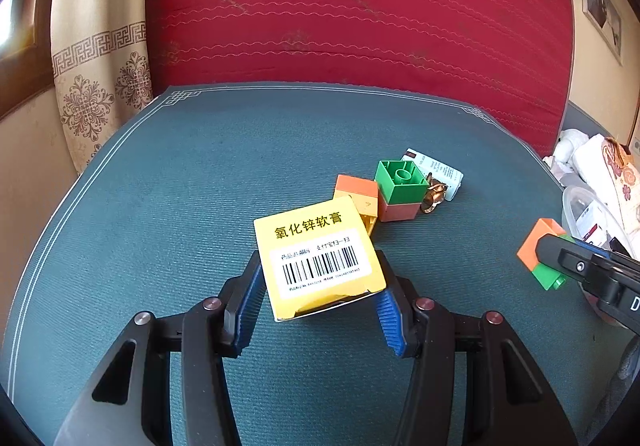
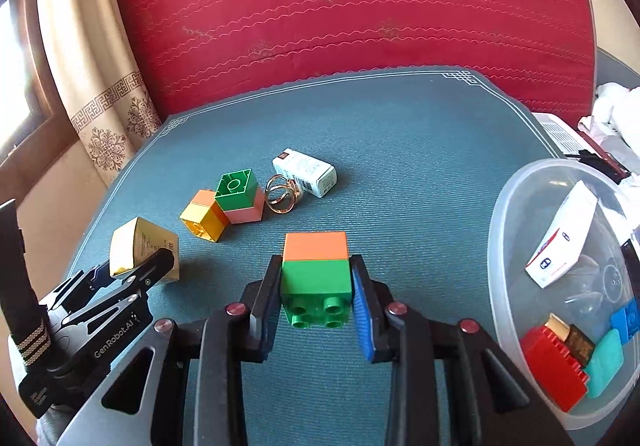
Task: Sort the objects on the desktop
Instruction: 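Carry the yellow box and green-and-orange brick over to the clear bowl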
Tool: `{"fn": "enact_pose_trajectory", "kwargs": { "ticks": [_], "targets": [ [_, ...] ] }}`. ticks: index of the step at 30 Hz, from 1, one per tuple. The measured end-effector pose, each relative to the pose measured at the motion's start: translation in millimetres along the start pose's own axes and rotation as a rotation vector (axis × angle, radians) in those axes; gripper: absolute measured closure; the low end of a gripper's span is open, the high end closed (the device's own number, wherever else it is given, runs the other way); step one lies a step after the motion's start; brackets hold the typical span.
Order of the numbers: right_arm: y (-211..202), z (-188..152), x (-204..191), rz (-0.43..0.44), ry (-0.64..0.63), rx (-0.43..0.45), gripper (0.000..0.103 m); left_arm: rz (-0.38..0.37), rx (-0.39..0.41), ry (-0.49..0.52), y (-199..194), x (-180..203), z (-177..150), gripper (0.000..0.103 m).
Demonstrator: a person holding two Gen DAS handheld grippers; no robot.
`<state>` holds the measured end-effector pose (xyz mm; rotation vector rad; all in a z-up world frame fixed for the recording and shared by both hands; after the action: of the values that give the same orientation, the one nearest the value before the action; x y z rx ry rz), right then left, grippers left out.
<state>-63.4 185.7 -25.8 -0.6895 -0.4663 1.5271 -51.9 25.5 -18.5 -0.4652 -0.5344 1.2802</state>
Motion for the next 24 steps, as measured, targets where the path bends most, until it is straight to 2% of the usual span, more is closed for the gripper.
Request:
{"fn": "enact_pose_trajectory", "kwargs": {
  "ticks": [14,24],
  "targets": [
    [-34.2,-0.6,22.2,-0.013,0.035,0.049,0.068,0.0,-0.003,0.02,-2.9,6.8,-2.4,0.049],
    [-55.8,-0.7,68.0,-0.08,0.093,0.082,0.068,-0.051,-0.016,0.056,-7.5,31.4,-5.8,0.049]
  ]
}}
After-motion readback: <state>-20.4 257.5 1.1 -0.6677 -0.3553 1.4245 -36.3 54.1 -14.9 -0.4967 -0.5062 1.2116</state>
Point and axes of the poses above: each gripper's, at about its wrist camera, not at the fingertips, and y roughly the way its jaws point, x to its right, z to its top, the point moved 10 cm from there along y, roughly the way its jaws point, and after that the axes turned 5 degrees about -z, right-handed, at the moved point
